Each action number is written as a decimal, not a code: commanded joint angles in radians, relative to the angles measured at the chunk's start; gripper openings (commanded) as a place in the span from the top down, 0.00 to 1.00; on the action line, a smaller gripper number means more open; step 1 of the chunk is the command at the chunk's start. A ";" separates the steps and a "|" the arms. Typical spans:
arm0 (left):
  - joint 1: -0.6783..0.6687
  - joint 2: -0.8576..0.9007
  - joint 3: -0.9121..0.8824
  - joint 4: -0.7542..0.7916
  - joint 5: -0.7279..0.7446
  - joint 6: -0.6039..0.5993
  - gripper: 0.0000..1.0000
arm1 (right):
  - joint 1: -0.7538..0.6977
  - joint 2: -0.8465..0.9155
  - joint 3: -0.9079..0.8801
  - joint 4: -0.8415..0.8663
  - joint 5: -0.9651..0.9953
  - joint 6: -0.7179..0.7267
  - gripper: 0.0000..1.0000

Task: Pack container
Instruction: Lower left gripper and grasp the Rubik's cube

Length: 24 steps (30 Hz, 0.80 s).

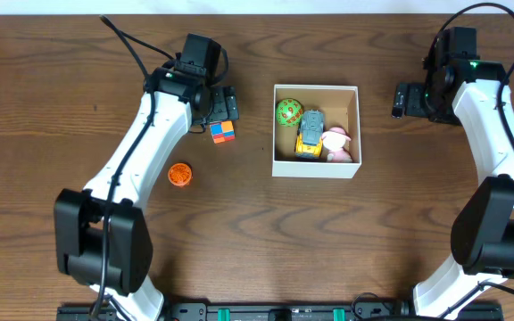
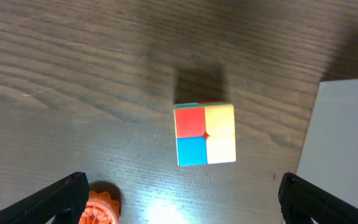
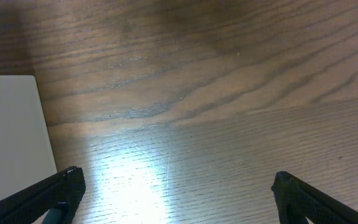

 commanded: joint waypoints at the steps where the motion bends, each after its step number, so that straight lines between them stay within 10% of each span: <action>1: 0.007 0.042 0.013 0.029 -0.015 -0.021 0.02 | 0.005 -0.015 -0.002 0.000 0.007 -0.011 0.01; 24: 0.007 0.170 -0.018 0.095 -0.005 -0.030 0.02 | 0.005 -0.015 -0.002 0.000 0.007 -0.011 0.01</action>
